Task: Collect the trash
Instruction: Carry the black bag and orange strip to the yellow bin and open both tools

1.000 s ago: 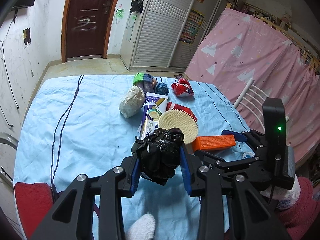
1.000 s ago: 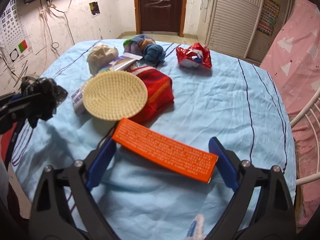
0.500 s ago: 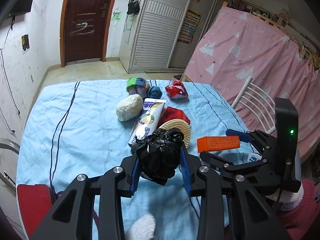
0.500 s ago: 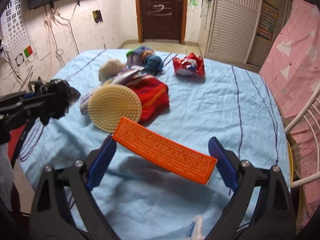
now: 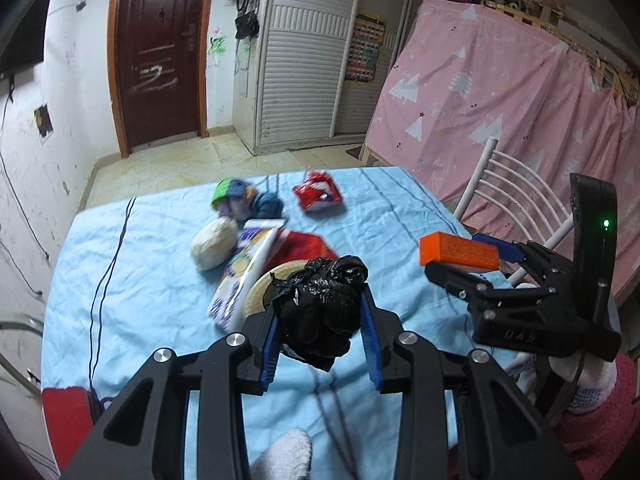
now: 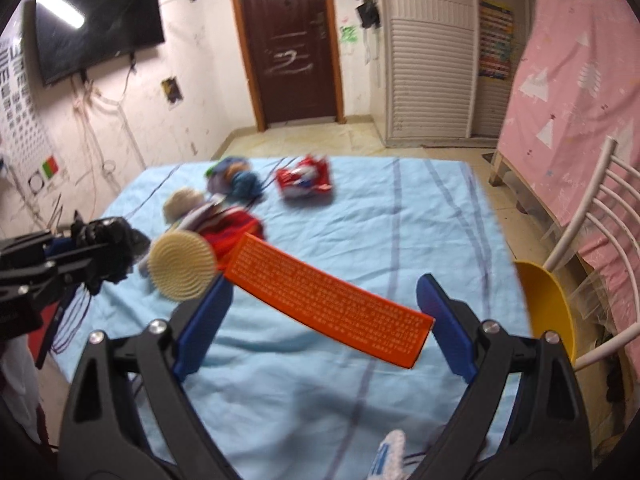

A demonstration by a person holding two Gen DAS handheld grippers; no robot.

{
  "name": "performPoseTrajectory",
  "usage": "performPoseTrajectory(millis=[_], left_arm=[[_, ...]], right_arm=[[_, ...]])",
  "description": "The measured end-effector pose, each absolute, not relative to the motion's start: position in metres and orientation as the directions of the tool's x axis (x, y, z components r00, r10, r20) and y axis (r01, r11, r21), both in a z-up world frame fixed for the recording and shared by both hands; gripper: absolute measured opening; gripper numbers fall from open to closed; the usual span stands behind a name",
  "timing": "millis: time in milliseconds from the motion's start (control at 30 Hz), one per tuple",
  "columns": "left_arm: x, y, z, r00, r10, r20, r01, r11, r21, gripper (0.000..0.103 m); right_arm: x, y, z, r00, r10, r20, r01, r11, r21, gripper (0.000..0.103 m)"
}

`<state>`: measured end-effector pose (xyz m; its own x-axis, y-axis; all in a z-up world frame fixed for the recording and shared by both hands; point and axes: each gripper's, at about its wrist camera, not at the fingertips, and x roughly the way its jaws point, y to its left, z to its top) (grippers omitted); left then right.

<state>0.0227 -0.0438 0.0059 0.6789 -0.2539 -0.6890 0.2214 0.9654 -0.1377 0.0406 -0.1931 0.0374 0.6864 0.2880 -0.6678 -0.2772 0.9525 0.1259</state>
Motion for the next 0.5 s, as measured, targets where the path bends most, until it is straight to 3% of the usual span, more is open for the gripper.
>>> performPoseTrajectory(millis=[500], left_arm=[[0.047,-0.157,0.03,0.695,-0.259,-0.671,0.32,0.947,-0.035,0.025]], right_arm=[[0.039,-0.312,0.042,0.774,0.22,-0.594,-0.122,0.972,0.201,0.089]])
